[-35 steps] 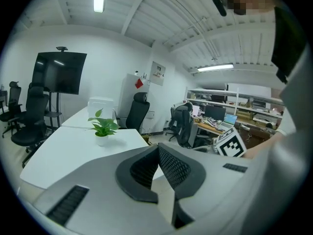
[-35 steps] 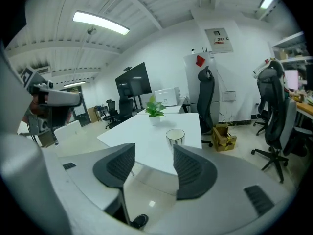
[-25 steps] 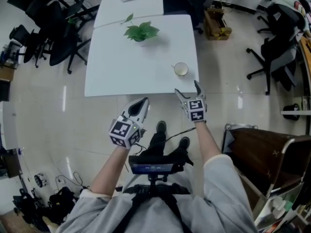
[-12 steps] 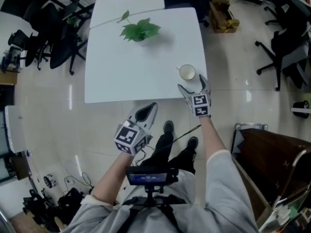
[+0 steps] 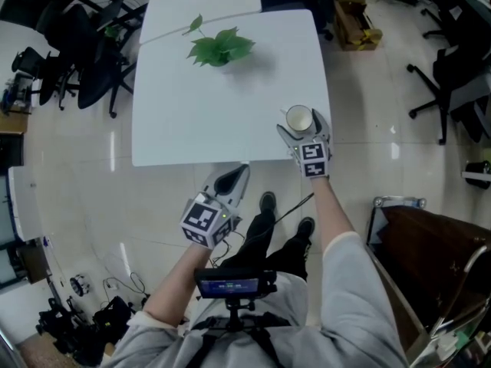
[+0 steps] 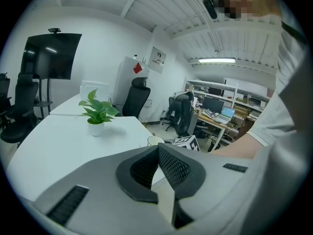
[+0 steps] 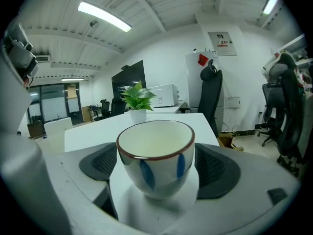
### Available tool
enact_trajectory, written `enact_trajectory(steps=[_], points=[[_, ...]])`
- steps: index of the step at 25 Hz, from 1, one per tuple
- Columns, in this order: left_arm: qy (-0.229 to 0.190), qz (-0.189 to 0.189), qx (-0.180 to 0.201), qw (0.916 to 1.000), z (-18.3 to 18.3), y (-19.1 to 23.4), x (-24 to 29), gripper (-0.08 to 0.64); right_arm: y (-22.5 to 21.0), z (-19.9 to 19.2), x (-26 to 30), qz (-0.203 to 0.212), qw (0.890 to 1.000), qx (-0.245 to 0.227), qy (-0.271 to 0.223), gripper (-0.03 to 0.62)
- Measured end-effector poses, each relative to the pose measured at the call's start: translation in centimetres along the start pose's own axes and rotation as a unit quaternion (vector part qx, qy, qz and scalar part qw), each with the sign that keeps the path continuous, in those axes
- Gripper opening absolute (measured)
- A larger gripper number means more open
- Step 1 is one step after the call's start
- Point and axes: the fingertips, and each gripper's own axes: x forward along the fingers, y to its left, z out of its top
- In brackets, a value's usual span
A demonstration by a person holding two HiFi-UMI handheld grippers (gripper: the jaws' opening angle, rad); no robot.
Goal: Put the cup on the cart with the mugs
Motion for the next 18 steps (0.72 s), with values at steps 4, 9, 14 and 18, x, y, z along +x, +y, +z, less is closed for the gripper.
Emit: enact_trajectory(steps=[4, 9, 14, 18], points=[[0.000, 0.007, -0.003, 1.0000, -0.2, 0.6, -0.1, 0.002, -0.2, 0.4, 0.4, -0.012, 1.000, -0.008, 0.003, 0.416], [-0.007, 0.007, 0.002, 1.0000, -0.6, 1.1, -0.3, 0.002, 0.1, 0.3, 0.4, -0.005, 1.000, -0.009, 0.006, 0.413], [0.005, 0.007, -0.007, 0.9999, -1.1, 1.1, -0.5, 0.002, 0.4, 0.5, 0.3, 0.001, 1.000, -0.003, 0.004, 0.411], [-0.008, 0.013, -0.012, 0.9998, -0.8, 1.5, -0.7, 0.002, 0.9, 2.0, -0.5, 0.008, 1.000, -0.005, -0.002, 0.411]])
